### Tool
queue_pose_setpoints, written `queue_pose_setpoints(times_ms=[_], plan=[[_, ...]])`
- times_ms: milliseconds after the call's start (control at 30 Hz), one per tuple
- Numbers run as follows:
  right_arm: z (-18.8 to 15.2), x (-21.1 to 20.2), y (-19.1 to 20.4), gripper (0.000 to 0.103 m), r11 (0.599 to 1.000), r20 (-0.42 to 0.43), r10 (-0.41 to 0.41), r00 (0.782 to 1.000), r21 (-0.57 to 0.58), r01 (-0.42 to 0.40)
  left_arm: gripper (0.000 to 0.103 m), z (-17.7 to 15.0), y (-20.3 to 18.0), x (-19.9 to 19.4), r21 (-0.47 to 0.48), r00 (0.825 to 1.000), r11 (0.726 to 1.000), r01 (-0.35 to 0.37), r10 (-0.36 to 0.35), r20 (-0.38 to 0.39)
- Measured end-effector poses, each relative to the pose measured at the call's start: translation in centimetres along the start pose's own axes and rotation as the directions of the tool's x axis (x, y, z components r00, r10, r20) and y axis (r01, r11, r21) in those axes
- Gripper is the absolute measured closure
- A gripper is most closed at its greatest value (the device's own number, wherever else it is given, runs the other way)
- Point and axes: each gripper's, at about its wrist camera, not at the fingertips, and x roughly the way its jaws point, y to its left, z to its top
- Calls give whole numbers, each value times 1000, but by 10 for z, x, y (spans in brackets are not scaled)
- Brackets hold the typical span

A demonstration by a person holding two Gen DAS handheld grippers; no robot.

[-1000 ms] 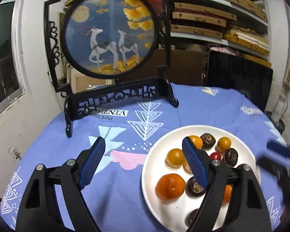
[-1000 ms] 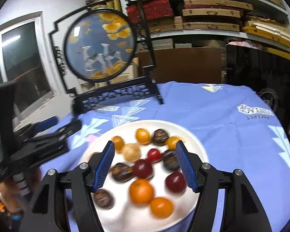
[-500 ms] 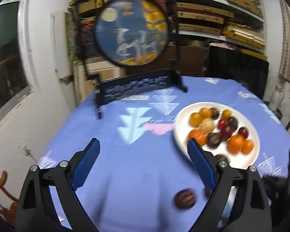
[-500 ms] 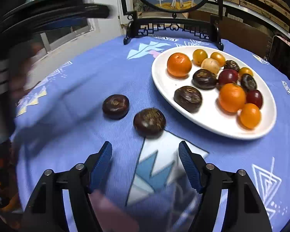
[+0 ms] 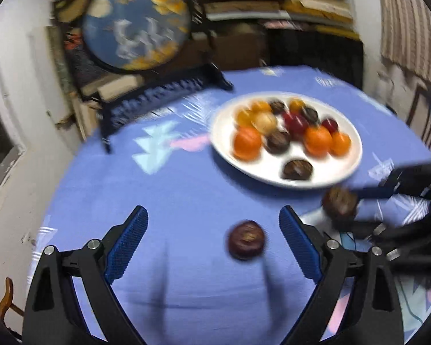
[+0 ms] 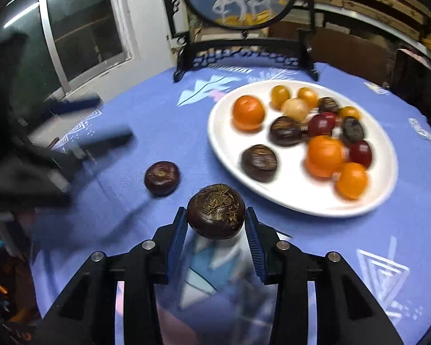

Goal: Organize fruits
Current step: 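Grasp a dark brown fruit with the left tool while the right tool grasps another, then carry both dark brown fruits onto the white plate and open both tools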

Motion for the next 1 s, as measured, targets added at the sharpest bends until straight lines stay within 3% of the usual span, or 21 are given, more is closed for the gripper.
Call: queue_pose_setpoints(times_ms=[100,167,200,233,733,867,1000], plan=[[-7,-9,-9,62,1000,7,-3,1000,14,3,13,-5,-13,23,2,998,1000,21,-21,-62],[-12,-11,-13,62,1000,8,-1,1000,18,1,31,-9,-16,36,3,994,999,32,-32,-108],[-14,-11,-14,62,1000,8,3,1000,23,-3,56,-10,-16,42,0,990,999,44,-43,-138],[-16,-11,-15,62,1000,7,5,1000,27,-5,63,-12,-14,45,-14,985,998,60,-61,-162],[-25,6,-8,62,999,-45,48,998,14,-47,64,2,-26,5,6,997,998,58,-58,-44],[-12,-9,-13,62,999,13,35,999,22,-35,64,21,-30,5,-13,999,999,41,-42,-32],[16,-44,-28,62,999,137,8,990,44,-14,64,52,-29,-10,-39,998,999,1,1,61]])
